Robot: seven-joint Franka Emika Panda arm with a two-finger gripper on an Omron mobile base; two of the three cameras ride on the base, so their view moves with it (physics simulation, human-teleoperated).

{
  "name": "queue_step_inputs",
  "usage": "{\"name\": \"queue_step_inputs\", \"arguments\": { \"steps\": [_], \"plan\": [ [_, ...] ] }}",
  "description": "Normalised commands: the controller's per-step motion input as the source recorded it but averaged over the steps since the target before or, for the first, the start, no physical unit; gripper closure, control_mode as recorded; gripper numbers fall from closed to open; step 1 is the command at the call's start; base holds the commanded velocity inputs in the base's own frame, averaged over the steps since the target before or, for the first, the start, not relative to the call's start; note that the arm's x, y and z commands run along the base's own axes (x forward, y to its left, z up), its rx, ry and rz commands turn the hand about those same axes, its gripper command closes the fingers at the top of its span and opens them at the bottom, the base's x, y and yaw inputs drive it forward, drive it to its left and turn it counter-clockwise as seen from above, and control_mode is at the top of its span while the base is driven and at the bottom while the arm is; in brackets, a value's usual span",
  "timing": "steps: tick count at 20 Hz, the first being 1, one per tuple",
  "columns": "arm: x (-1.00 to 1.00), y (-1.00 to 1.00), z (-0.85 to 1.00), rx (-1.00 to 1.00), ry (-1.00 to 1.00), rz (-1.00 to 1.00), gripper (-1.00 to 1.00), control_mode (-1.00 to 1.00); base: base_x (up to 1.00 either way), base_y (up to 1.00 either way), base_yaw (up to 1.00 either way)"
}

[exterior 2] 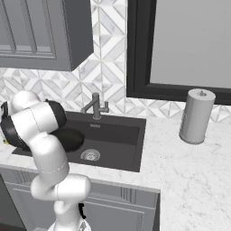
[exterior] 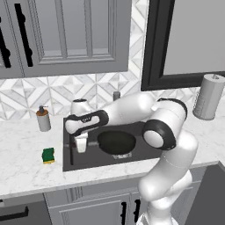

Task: Pick the pan and sponge and place them into the sink. Then turn on the water.

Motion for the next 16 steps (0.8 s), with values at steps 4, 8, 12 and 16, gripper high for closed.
{"name": "queue_step_inputs", "arguments": {
  "steps": [4, 8, 12, 16],
  "plan": [
    [0.53, -0.16, -0.28, -0.13, 0.0, -0.3, 1.0, -1.0, 0.0, 0.0, 0.0],
    [0.63, -0.13, -0.26, -0.09, 0.0, -0.12, 1.0, -1.0, 0.0, 0.0, 0.0],
    [0.52, -0.05, -0.23, -0.07, 0.02, -0.01, 1.0, -1.0, 0.0, 0.0, 0.0],
    [0.35, -0.01, -0.26, -0.04, 0.01, 0.0, 1.0, -1.0, 0.0, 0.0, 0.0]
  ]
}}
